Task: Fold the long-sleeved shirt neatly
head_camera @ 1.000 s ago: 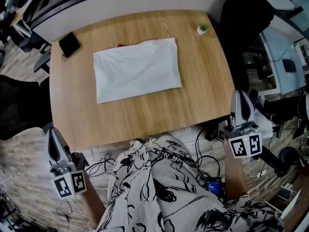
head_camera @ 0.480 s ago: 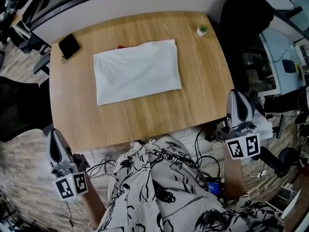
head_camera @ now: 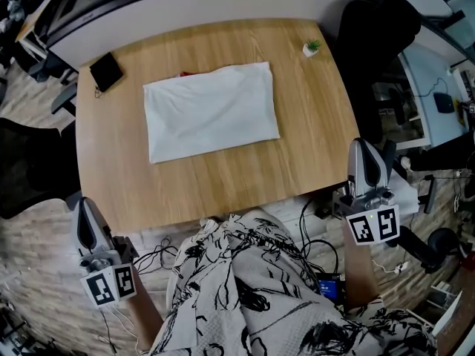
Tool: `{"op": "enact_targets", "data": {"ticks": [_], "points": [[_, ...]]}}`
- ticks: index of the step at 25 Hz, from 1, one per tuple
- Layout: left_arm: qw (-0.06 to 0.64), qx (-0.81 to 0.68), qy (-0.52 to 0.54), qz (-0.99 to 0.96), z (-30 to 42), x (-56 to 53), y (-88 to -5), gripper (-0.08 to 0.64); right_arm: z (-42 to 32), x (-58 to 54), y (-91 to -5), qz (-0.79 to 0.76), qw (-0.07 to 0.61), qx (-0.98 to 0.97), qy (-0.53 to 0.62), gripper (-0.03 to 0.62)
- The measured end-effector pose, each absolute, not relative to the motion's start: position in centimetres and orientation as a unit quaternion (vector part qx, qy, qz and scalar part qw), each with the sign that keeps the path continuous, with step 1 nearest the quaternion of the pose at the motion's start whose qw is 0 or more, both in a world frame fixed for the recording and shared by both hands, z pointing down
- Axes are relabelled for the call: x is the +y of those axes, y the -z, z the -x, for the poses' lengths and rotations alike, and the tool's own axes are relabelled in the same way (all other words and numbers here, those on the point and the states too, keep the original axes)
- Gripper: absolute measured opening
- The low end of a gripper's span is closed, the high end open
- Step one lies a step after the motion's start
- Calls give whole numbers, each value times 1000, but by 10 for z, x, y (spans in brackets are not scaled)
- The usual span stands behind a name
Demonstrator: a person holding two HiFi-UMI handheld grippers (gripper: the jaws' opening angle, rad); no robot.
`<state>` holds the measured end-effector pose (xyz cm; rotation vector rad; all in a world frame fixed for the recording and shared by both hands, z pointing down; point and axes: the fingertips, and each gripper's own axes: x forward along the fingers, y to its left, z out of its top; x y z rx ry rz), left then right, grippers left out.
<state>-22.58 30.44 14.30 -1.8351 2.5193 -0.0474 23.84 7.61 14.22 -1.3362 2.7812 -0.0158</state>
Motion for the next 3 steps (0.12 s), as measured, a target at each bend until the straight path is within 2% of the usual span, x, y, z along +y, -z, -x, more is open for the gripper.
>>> {"op": "enact_targets", "data": {"ticks": [3], "points": [[12,808,16,589,226,303,-144,5,-239,75,-144,434,26,901,5,5]]}}
